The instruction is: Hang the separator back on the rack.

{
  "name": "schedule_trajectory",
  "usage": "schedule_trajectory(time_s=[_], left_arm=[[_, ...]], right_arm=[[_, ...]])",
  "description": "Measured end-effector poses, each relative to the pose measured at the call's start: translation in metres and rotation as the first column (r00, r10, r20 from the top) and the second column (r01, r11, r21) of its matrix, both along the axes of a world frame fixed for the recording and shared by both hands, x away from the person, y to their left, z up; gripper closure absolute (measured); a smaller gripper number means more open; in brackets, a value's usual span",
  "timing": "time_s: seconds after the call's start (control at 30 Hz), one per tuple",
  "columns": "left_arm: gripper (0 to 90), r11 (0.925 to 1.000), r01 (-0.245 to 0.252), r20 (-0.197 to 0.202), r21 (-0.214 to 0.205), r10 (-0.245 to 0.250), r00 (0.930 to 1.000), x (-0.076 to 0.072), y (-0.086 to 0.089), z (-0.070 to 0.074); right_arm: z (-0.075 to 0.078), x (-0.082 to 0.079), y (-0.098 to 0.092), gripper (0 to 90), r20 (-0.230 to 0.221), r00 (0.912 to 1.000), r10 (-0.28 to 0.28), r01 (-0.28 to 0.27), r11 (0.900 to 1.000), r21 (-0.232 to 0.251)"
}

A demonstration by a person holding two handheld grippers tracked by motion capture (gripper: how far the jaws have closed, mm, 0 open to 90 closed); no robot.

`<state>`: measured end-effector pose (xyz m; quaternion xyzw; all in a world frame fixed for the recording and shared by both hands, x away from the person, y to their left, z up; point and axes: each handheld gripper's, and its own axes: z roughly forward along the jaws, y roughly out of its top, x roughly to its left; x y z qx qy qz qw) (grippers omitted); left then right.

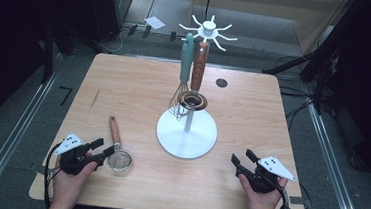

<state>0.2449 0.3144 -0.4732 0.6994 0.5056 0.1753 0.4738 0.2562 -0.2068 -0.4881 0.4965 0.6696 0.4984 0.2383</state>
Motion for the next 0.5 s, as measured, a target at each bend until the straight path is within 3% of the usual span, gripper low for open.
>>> schedule_trajectory(time_s=[0.13, 0.23, 0.33, 0.43, 0.5], left_arm=[[45.0, 0.9972, 0.033, -0.002, 0.067, -0.033, 0.9995, -0.001, -0.008, -0.002], [43.6, 0.9970, 0.045, -0.014, 0.063, -0.044, 0.9989, 0.000, -0.008, -0.003], [43.0, 0.9978, 0.016, -0.036, 0.065, -0.014, 0.9993, 0.003, -0.006, -0.007], [43.2, 0.9975, 0.018, -0.027, 0.069, -0.017, 0.9995, 0.007, -0.005, -0.005], [44.3, 0.9937, 0.023, -0.011, 0.110, -0.022, 0.9997, 0.005, -0.005, -0.004]], right_arm=[[-0.002, 0.003, 0.010, 40.6, -0.019, 0.9992, 0.034, -0.034, 0.9993, -0.016], [-0.001, 0.001, 0.019, 40.5, -0.020, 0.9978, 0.063, -0.064, 0.9977, -0.024], [-0.004, 0.002, 0.029, 40.2, -0.040, 0.9954, 0.087, -0.088, 0.9950, -0.047], [-0.007, 0.003, 0.036, 40.2, -0.052, 0.9917, 0.117, -0.120, 0.9911, -0.058], [-0.005, 0.003, 0.039, 40.4, -0.046, 0.9904, 0.131, -0.133, 0.9902, -0.045]])
